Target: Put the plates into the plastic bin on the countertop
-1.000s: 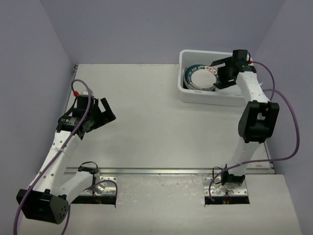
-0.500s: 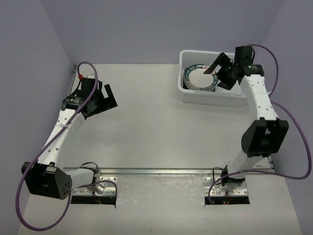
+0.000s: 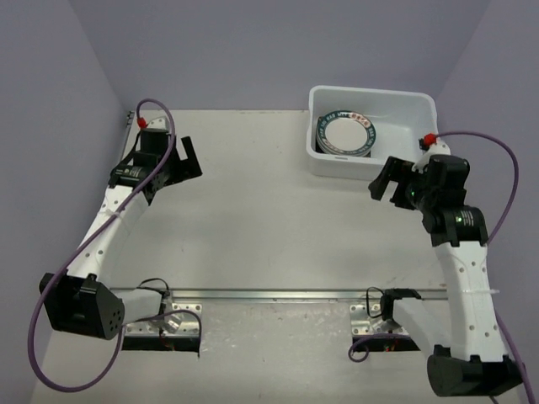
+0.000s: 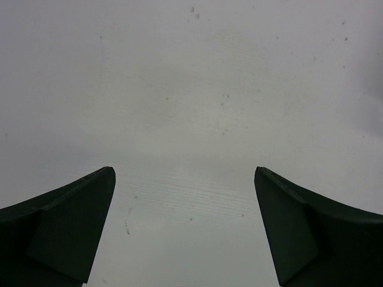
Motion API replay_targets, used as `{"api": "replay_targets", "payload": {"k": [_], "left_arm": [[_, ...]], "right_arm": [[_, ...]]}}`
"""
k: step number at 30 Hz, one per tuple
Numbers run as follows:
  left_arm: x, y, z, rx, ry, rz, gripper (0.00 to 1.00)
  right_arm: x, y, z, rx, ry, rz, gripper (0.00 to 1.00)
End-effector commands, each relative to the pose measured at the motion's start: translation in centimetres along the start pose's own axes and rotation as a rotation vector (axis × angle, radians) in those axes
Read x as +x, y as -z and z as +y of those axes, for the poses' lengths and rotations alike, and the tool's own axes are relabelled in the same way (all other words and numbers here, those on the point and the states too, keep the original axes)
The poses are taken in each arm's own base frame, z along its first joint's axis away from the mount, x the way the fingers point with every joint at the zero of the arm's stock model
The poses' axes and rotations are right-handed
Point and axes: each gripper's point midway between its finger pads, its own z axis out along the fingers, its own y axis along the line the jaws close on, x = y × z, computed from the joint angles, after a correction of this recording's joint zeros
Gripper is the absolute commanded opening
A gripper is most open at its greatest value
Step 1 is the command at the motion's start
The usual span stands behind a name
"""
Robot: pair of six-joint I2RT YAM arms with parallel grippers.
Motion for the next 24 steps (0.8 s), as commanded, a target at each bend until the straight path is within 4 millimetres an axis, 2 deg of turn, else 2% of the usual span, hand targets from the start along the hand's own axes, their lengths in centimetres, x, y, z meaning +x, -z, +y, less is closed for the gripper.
{"api": "replay_targets", "payload": {"k": [1,7,13,24], "left_arm": [[-1.9,2.2,0.1,0.043,-0.015,-0.186,1.00],[-1.2,4.2,1.0,0.060,0.008,-0.286,1.00],[-0.5,4.5,1.5,0.048,0.009,-0.281,1.00],[-1.4,5.2,1.3,0.056,0.018,-0.300,1.00]], "right_arm": [[1.9,1.5,-2.8,0.098,0.087,-0.069,0.99],[3.1,3.2,-2.5,0.070,0.106,-0.094,0.99],[3.6,3.8,-2.3,0.054,0.124,-0.088,0.99],[3.1,3.8,-2.5,0.073,0.133,-0.102,0.99]]}}
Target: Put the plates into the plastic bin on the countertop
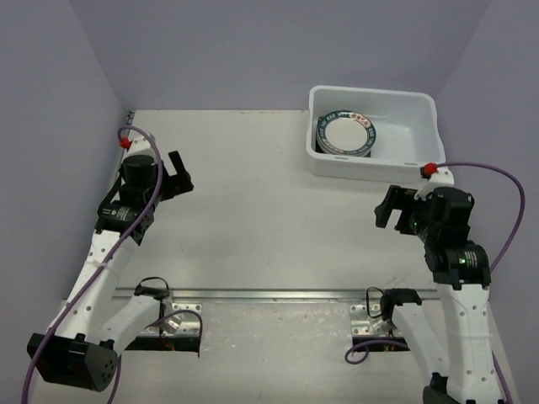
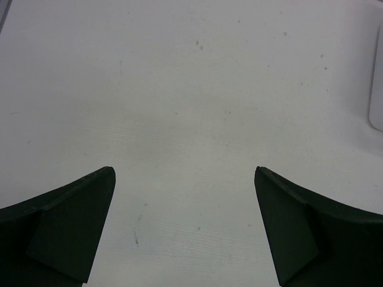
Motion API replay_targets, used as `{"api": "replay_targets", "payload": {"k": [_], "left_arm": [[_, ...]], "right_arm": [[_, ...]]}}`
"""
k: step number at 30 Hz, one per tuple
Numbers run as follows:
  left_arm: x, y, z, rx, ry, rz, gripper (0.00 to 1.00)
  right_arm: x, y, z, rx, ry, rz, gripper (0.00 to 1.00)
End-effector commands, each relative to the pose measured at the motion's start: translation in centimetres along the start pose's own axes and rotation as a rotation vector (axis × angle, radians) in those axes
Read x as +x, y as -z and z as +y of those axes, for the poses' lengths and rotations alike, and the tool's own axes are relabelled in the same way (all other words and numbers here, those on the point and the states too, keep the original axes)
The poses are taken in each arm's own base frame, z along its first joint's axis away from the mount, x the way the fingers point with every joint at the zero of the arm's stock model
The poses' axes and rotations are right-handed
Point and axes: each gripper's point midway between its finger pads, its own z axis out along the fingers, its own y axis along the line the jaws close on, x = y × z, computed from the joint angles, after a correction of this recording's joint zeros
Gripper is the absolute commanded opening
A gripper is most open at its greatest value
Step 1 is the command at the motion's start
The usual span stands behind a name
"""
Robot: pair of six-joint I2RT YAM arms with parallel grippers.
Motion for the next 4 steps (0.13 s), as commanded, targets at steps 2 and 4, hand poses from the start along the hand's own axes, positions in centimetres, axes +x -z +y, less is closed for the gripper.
{"api": "replay_targets", "payload": {"k": [2,4], "left_arm": [[-2.48,0.57,-0.99,0.032,0.006,-0.075,1.00],[-2.75,0.73,-1.18,0.040,0.009,-0.079,1.00]], "right_arm": [[-1.79,0.21,-0.48,0.033,0.020,-0.059,0.99],[-2.03,0.14,-0.84,0.056,0.012,-0.063,0.99]]}}
